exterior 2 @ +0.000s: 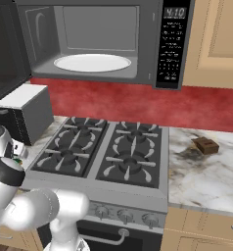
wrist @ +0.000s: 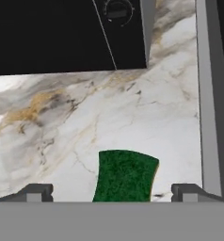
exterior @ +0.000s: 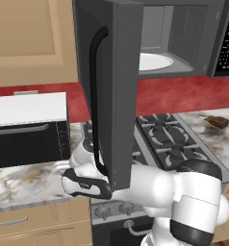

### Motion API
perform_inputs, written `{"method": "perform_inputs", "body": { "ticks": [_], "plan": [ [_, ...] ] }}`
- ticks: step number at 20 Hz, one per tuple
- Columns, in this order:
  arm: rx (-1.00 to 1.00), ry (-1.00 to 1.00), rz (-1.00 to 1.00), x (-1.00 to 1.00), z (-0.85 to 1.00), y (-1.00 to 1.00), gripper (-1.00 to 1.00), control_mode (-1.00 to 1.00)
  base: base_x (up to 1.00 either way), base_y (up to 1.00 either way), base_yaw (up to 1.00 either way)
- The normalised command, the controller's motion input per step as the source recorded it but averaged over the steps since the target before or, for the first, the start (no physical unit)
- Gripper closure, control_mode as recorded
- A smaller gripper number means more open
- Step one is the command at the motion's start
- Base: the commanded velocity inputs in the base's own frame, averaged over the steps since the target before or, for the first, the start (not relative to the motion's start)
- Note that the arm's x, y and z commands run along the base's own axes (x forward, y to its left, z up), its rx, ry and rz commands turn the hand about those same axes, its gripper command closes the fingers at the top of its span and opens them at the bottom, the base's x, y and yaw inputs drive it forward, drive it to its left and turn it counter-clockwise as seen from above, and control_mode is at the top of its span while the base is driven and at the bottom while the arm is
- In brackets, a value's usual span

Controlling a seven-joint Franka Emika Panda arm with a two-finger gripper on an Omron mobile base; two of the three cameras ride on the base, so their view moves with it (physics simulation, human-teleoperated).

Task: Place the sponge inside the microwave to prepare for sanitizing.

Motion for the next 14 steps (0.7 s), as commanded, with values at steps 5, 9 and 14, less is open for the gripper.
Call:
{"method": "perform_inputs", "body": {
  "ticks": [5, 9, 14],
  "plan": [
    [-0.01, 0.00, -0.17, 0.01, -0.15, 0.00, -1.00, -1.00, 0.00, 0.00, 0.00],
    [0.00, 0.00, -0.14, 0.00, 0.00, 0.02, -1.00, -1.00, 0.00, 0.00, 0.00],
    [0.00, 0.00, -0.11, 0.00, 0.00, 0.00, -1.00, -1.00, 0.00, 0.00, 0.00]
  ]
}}
